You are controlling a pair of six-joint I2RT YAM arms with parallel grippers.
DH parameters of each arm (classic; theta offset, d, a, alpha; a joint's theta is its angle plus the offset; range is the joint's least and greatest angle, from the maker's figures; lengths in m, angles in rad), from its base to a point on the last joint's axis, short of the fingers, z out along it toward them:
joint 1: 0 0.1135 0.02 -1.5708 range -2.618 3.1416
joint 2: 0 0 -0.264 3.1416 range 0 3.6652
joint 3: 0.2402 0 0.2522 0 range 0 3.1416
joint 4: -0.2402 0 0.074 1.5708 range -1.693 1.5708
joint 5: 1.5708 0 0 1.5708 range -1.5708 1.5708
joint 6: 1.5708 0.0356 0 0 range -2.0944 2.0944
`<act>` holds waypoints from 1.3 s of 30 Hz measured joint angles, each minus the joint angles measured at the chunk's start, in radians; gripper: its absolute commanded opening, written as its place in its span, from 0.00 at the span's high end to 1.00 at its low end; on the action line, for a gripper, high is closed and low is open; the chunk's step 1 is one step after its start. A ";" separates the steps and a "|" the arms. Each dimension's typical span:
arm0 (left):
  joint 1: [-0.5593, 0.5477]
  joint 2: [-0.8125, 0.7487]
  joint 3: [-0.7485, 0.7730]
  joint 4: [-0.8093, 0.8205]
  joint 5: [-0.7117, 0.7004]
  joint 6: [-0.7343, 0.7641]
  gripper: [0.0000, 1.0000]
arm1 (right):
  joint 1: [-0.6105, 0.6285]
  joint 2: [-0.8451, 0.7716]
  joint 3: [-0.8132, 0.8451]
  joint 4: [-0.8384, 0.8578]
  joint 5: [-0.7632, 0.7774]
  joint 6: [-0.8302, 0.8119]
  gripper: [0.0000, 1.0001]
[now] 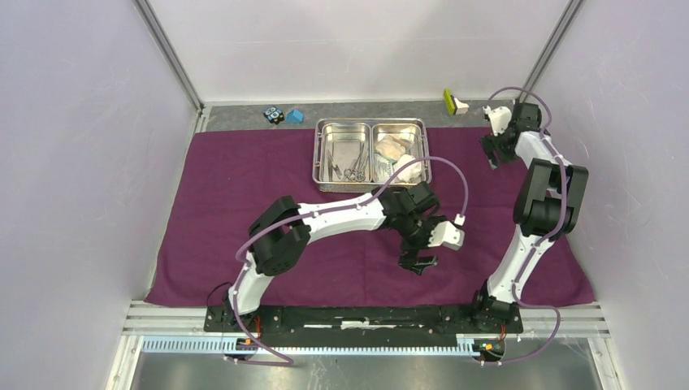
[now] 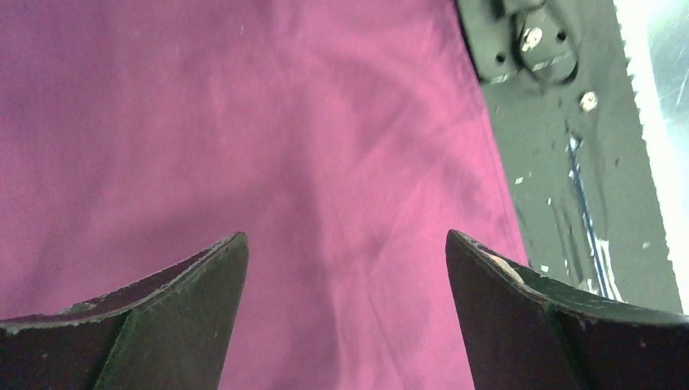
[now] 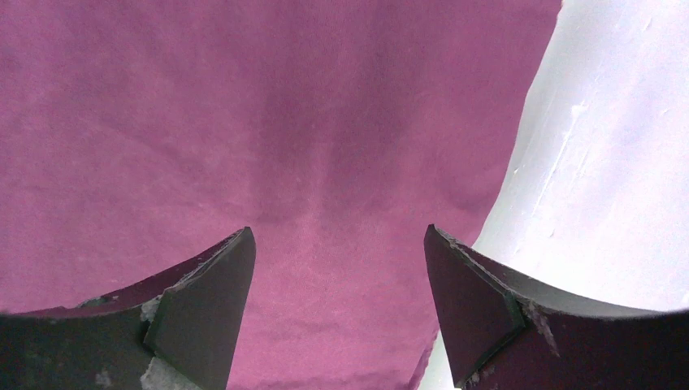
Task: Open and lay out the surgical kit
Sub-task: Smooth out the surgical kit at the center of the board.
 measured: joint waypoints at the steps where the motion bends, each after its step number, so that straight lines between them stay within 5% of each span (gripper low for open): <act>1: -0.006 0.014 0.019 0.007 0.013 0.000 0.04 | -0.010 0.002 -0.006 -0.005 -0.009 0.001 0.17; 11: -0.102 0.159 0.070 0.037 0.109 -0.005 0.11 | -0.022 0.109 0.050 0.000 -0.039 0.021 0.18; 26: -0.124 0.140 0.004 0.118 0.155 -0.012 0.13 | -0.020 0.167 0.119 0.035 0.066 -0.002 0.18; 39: -0.185 0.117 -0.005 0.112 0.064 -0.020 0.02 | -0.052 0.161 0.114 0.043 0.048 -0.024 0.17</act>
